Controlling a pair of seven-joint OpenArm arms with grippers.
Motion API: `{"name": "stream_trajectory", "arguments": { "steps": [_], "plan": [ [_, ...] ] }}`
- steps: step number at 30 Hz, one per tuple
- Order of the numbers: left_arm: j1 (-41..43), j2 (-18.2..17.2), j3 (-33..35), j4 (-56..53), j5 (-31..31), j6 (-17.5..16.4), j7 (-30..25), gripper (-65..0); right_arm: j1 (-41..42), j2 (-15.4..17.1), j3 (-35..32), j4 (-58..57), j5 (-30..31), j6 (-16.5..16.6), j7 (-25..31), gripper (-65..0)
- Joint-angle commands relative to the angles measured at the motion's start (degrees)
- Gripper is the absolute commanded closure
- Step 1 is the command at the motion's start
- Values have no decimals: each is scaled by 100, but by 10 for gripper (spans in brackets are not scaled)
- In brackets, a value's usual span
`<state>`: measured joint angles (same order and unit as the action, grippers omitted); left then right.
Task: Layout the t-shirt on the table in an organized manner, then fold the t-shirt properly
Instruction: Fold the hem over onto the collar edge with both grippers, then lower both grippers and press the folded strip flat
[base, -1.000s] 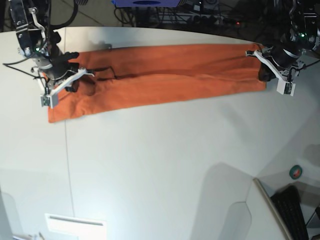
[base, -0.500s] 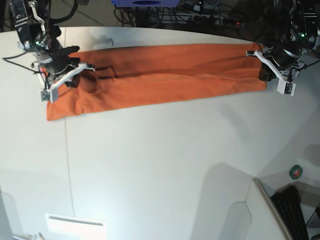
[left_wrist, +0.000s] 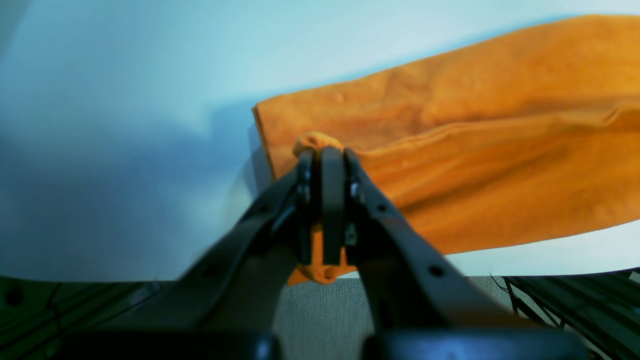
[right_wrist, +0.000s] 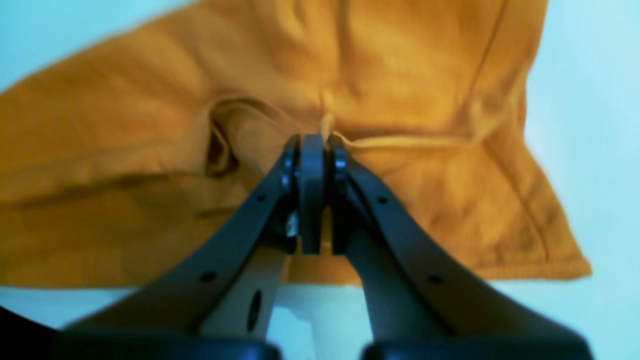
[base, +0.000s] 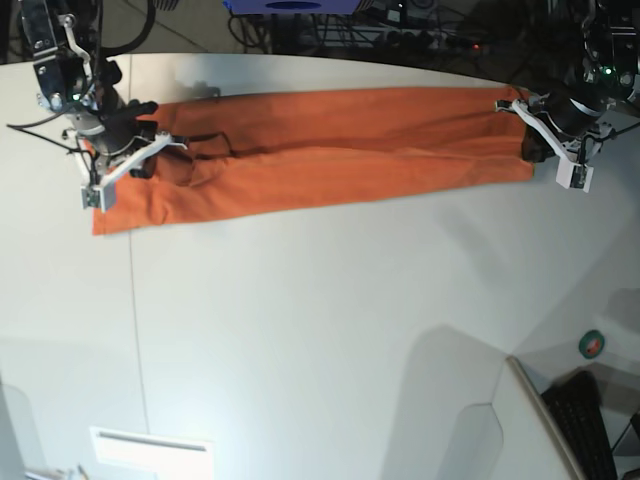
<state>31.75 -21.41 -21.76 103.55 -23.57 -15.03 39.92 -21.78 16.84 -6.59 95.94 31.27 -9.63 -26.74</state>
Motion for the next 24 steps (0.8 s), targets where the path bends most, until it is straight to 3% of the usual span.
{"name": "stream_trajectory", "arguments": {
  "steps": [1,7,16,20,21,24],
  "plan": [
    [21,-79,-9,94,-3,30,-93,0,-15,61,30,45,7,18,94,0],
    [144,-79,0,102,-3,30,-93,0,-15,61,30,-34,7,18,94,0],
    [170,-79,-62,102,-3,30,329,0,-59,43,30,-16,34,18,85,0],
    [179,-79,-70,102,-3,30,364,0,-253,43,30,212,25,18,85,-201],
    [179,-79,-70,102,-3,30,364,-53,-314,43,48,300,25,18,103,-228],
    [188,-79,-79,155,-3,30,364,-202,-437,35,285,538,25,18,103,-228]
  ]
}}
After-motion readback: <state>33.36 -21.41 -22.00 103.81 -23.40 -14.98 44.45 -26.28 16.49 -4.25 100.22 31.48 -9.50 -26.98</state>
